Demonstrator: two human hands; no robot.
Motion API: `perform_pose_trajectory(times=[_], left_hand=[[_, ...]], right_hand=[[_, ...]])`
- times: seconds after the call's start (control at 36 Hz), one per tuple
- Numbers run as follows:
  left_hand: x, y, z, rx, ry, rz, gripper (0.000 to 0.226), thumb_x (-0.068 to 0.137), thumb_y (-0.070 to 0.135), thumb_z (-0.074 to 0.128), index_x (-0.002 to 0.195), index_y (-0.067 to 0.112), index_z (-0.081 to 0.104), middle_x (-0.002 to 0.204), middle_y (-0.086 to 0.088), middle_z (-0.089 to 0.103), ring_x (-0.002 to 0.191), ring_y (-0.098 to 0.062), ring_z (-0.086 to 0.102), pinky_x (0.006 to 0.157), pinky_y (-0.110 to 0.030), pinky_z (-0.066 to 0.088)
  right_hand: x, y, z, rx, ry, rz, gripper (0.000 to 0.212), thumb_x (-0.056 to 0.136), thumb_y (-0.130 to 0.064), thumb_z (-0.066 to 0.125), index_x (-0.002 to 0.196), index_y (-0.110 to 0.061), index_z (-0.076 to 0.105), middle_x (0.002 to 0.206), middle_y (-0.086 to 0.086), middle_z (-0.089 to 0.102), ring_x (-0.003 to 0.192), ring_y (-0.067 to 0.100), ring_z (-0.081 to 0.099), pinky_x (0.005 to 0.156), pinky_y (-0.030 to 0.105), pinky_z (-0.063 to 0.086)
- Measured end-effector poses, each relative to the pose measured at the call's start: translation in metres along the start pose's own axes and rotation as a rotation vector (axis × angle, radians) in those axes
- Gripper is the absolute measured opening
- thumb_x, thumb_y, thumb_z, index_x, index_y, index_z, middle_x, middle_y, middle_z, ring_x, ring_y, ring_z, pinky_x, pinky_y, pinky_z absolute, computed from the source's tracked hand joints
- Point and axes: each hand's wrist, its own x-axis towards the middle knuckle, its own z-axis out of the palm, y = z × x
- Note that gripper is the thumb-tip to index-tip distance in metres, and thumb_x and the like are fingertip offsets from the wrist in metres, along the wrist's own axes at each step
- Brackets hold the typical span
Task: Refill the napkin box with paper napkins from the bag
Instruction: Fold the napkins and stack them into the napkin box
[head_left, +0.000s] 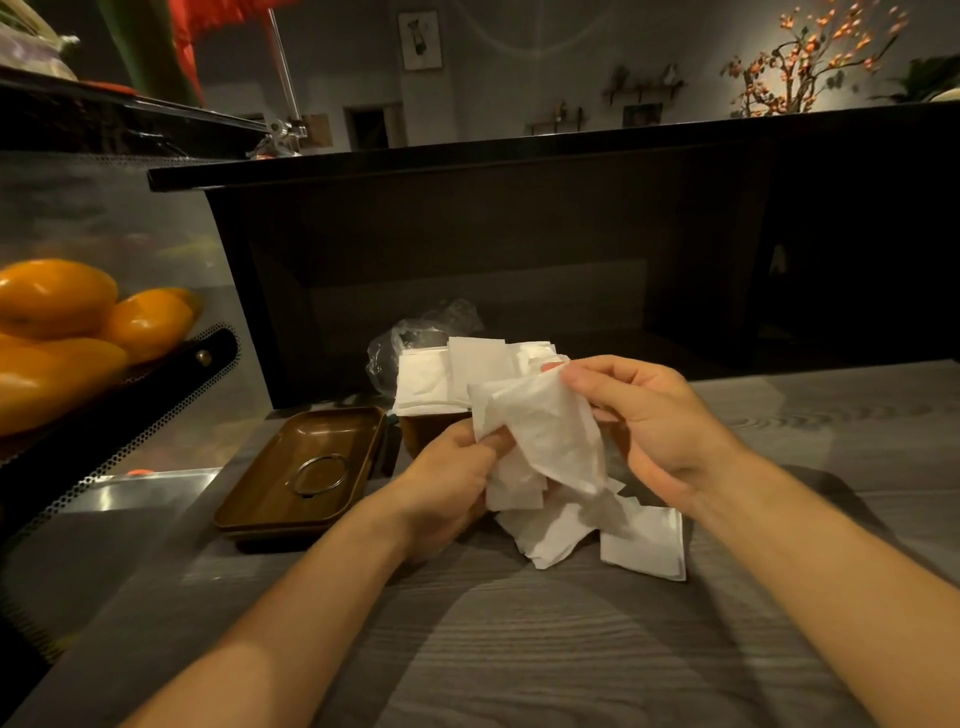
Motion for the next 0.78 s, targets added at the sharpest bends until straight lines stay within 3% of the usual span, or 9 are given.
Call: perform_pose_trajectory(times=[0.11,0.19,0.28,0.33,0.39,0.53,0.61,0.72,0.78], left_hand=[[0.0,0.003,-0.003,-0.088,-0.012,-0.039,0.024,0.104,0.022,0.048,0.124,0.018,0.061,0.112,-0.006,0.076,0.105,-0.025,0.072,0.087,-0.044,0.059],[0.003,0.003,-0.004,-0.096,0.12,-0.02,0.019,0.105,0.019,0.048,0.115,0.017,0.064,0.107,-0.008,0.077,0.105,-0.029,0.071,0.094,-0.05,0.056],[0.006,0.001,-0.004,-0.045,0.253,0.006,0.015,0.104,0.02,0.049,0.11,0.018,0.063,0.108,-0.011,0.072,0.104,-0.03,0.068,0.094,-0.048,0.056],[0.009,-0.002,-0.007,0.04,0.292,0.046,0.024,0.101,0.023,0.053,0.121,0.013,0.064,0.105,-0.01,0.072,0.095,-0.026,0.069,0.076,-0.038,0.059],[0.008,-0.002,-0.007,0.085,0.235,0.112,0.026,0.1,0.023,0.056,0.122,0.013,0.066,0.102,-0.007,0.075,0.086,-0.02,0.072,0.065,-0.029,0.057],[-0.002,-0.001,0.006,0.03,-0.031,0.187,0.025,0.092,0.038,0.06,0.116,0.032,0.065,0.11,0.005,0.075,0.108,-0.018,0.069,0.094,-0.037,0.056],[-0.001,-0.003,0.013,0.069,-0.025,0.173,0.02,0.096,0.035,0.053,0.112,0.036,0.066,0.107,0.009,0.076,0.108,-0.016,0.069,0.098,-0.038,0.055],[0.001,-0.007,0.019,0.018,0.0,0.141,0.047,0.08,0.055,0.057,0.119,0.03,0.068,0.118,-0.002,0.073,0.115,-0.025,0.067,0.106,-0.051,0.049],[0.001,-0.007,0.019,-0.008,0.007,0.132,0.04,0.09,0.056,0.049,0.114,0.034,0.071,0.12,-0.002,0.073,0.117,-0.024,0.067,0.107,-0.051,0.048]], right_hand=[[0.006,0.002,-0.005,0.03,0.212,-0.038,0.008,0.092,-0.023,0.072,0.091,-0.021,0.079,0.092,-0.001,0.077,0.094,0.019,0.071,0.072,0.031,0.056],[0.007,0.002,-0.009,-0.068,0.235,-0.064,0.004,0.087,-0.027,0.076,0.085,-0.025,0.079,0.106,0.003,0.073,0.105,0.025,0.065,0.075,0.036,0.056],[-0.003,-0.008,-0.006,-0.052,0.013,0.021,0.011,0.08,-0.028,0.076,0.09,-0.021,0.075,0.108,0.005,0.07,0.102,0.024,0.065,0.069,0.033,0.057],[-0.012,-0.018,-0.002,-0.003,-0.2,0.099,0.017,0.073,-0.028,0.074,0.088,-0.019,0.075,0.098,0.006,0.072,0.089,0.02,0.07,0.067,0.031,0.059],[-0.016,-0.021,0.003,-0.01,-0.288,0.138,0.02,0.071,-0.029,0.075,0.088,-0.019,0.077,0.094,0.006,0.074,0.084,0.02,0.072,0.069,0.031,0.06],[-0.008,-0.009,0.014,0.021,-0.01,0.165,0.019,0.08,-0.025,0.08,0.097,-0.016,0.079,0.094,0.003,0.079,0.084,0.021,0.077,0.068,0.034,0.061],[-0.002,0.003,0.015,-0.018,0.174,0.156,0.015,0.081,-0.028,0.083,0.094,-0.023,0.078,0.098,-0.003,0.077,0.094,0.02,0.071,0.082,0.039,0.059],[0.001,0.011,0.016,-0.068,0.296,0.118,0.018,0.081,-0.032,0.083,0.096,-0.025,0.075,0.11,-0.003,0.07,0.107,0.023,0.062,0.091,0.042,0.054],[0.001,0.012,0.018,-0.079,0.325,0.115,0.021,0.081,-0.034,0.082,0.099,-0.025,0.075,0.11,-0.004,0.07,0.108,0.023,0.062,0.092,0.046,0.054]])
